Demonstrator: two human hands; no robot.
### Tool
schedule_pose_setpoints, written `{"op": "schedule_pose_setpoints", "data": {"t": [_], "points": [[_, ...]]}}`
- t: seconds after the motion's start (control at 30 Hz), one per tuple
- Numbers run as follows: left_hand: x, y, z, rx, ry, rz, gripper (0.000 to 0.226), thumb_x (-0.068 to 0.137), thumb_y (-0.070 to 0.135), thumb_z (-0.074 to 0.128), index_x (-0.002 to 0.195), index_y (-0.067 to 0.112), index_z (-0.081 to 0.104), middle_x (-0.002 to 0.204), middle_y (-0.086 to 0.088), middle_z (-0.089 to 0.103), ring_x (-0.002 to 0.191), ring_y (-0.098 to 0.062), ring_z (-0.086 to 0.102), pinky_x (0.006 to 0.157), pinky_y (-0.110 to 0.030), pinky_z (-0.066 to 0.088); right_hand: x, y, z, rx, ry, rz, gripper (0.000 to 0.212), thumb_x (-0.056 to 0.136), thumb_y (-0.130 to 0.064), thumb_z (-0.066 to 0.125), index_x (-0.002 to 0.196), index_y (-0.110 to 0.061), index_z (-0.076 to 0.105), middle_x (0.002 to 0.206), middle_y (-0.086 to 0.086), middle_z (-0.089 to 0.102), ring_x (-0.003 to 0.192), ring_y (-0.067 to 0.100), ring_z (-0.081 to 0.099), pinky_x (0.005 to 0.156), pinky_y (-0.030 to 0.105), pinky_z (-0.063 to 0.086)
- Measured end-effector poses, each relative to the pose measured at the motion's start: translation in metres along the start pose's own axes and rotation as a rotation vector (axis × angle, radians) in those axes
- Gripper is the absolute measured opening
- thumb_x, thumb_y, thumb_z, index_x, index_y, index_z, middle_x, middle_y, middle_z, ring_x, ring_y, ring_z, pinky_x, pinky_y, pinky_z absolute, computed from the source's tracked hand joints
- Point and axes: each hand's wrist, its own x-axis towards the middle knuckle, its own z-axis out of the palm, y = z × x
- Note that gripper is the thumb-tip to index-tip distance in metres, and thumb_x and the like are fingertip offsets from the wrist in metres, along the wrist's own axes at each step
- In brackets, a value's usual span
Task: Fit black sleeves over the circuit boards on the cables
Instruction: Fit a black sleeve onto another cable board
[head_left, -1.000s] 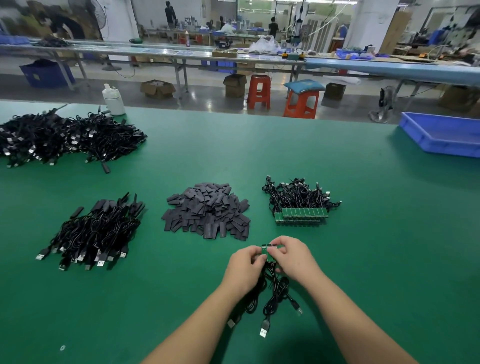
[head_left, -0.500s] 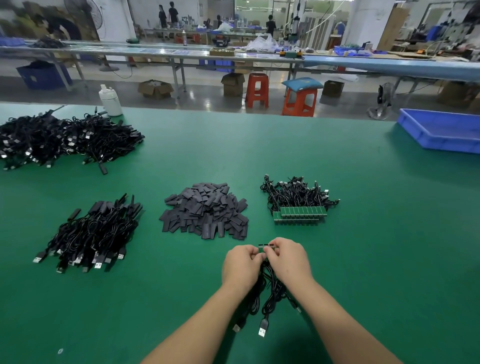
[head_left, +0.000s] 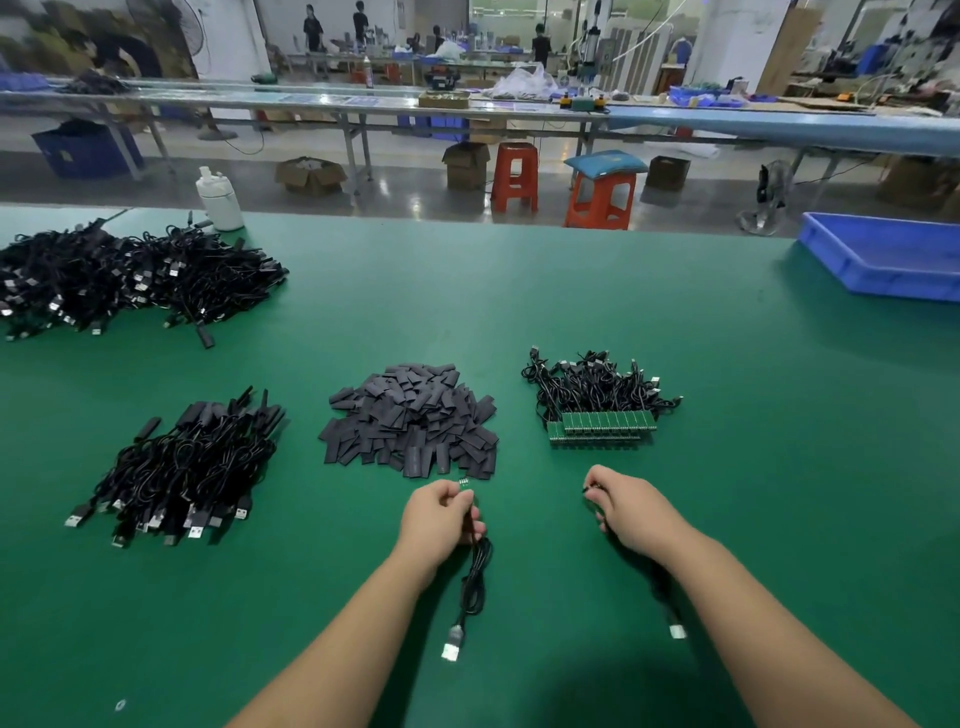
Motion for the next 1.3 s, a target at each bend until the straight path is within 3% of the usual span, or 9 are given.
{"op": "schedule_pose_setpoints", "data": {"t": [0.13,0.27,0.37,0.5,0.6,0.8,0.9,1.07,1.3], "points": [[0.000,-0.005,-0.002,-0.049,-0.037,0.003,0.016,0.099,0.007,0.055,0.094,-0.007,0.061,0.075,-0.015,0.067,0.066,-0.025,0.070,0.064,-0.031,0.060,0.010,0.018,-0.014,-0.046,0.078,0.035,0.012,0.103,-0.029,0.047,0.105,-0.026,0.058,0.101,-0.001,0.069,0.093,0.022,0.063,0.084,0.037,0.052],[0.001,-0.007,-0.005,-0.089,-0.067,0.019,0.014,0.096,0.008,0.061,0.091,-0.005,0.065,0.083,-0.016,0.070,0.075,-0.024,0.073,0.073,-0.032,0.060,0.015,0.006,-0.009,-0.178,0.262,-0.015,0.039,0.100,-0.028,0.055,0.137,-0.018,0.054,0.132,0.003,0.057,0.124,0.023,0.050,0.104,0.038,0.042],[-0.002,-0.006,-0.006,-0.034,-0.109,0.060,0.012,0.088,0.016,0.072,0.081,0.007,0.074,0.076,-0.006,0.069,0.063,-0.011,0.062,0.062,-0.021,0.053,0.006,-0.023,0.006,0.109,0.356,-0.087,0.018,0.100,-0.026,0.054,0.112,-0.022,0.067,0.105,-0.007,0.068,0.099,0.016,0.062,0.085,0.032,0.050],[-0.008,-0.003,0.002,0.024,-0.161,0.123,0.013,0.085,0.023,0.075,0.081,0.011,0.074,0.068,-0.004,0.063,0.058,-0.015,0.048,0.054,-0.025,0.038,-0.007,-0.066,0.048,0.671,-0.038,-0.067,0.023,0.104,-0.028,0.047,0.100,-0.022,0.069,0.093,-0.006,0.073,0.082,0.009,0.071,0.082,0.028,0.058],[-0.007,0.002,0.005,-0.045,-0.140,0.104,0.009,0.086,0.014,0.074,0.087,0.005,0.072,0.072,-0.009,0.068,0.057,-0.015,0.055,0.052,-0.021,0.043,-0.011,-0.076,0.066,0.881,-0.134,-0.060,0.024,0.104,-0.030,0.048,0.104,-0.020,0.070,0.088,0.005,0.076,0.075,0.014,0.069,0.073,0.026,0.053],[0.001,0.001,0.001,-0.007,-0.038,0.068,0.011,0.085,0.016,0.073,0.078,0.007,0.071,0.055,0.007,0.056,0.045,-0.005,0.038,0.046,-0.021,0.029,0.001,-0.072,0.066,0.796,-0.085,-0.110,0.013,0.098,-0.014,0.059,0.099,-0.019,0.071,0.067,-0.006,0.064,0.050,0.007,0.046,0.051,0.022,0.041],[0.009,0.002,-0.008,0.198,0.003,0.115,0.020,0.088,0.025,0.070,0.071,0.015,0.072,0.063,0.009,0.067,0.055,-0.005,0.051,0.056,-0.024,0.039,0.004,-0.062,0.068,0.687,-0.071,-0.080,0.015,0.101,-0.014,0.055,0.102,-0.015,0.070,0.074,-0.004,0.064,0.045,0.006,0.050,0.051,0.026,0.051],[0.040,0.011,-0.042,0.612,0.314,0.291,0.014,0.092,0.024,0.063,0.106,0.022,0.067,0.097,0.003,0.069,0.085,-0.012,0.062,0.077,-0.026,0.047,0.004,-0.052,0.073,0.784,-0.066,-0.025,0.019,0.102,-0.013,0.052,0.108,-0.011,0.070,0.090,0.003,0.073,0.053,0.010,0.057,0.057,0.028,0.057],[0.074,0.009,-0.063,0.948,0.265,0.253,0.045,0.092,0.033,0.064,0.135,0.031,0.054,0.119,-0.004,0.057,0.102,-0.025,0.060,0.085,-0.035,0.051,0.003,-0.052,0.077,0.760,-0.054,-0.030,0.026,0.101,-0.012,0.052,0.124,-0.017,0.064,0.089,0.000,0.072,0.053,0.006,0.056,0.055,0.024,0.054]]}}
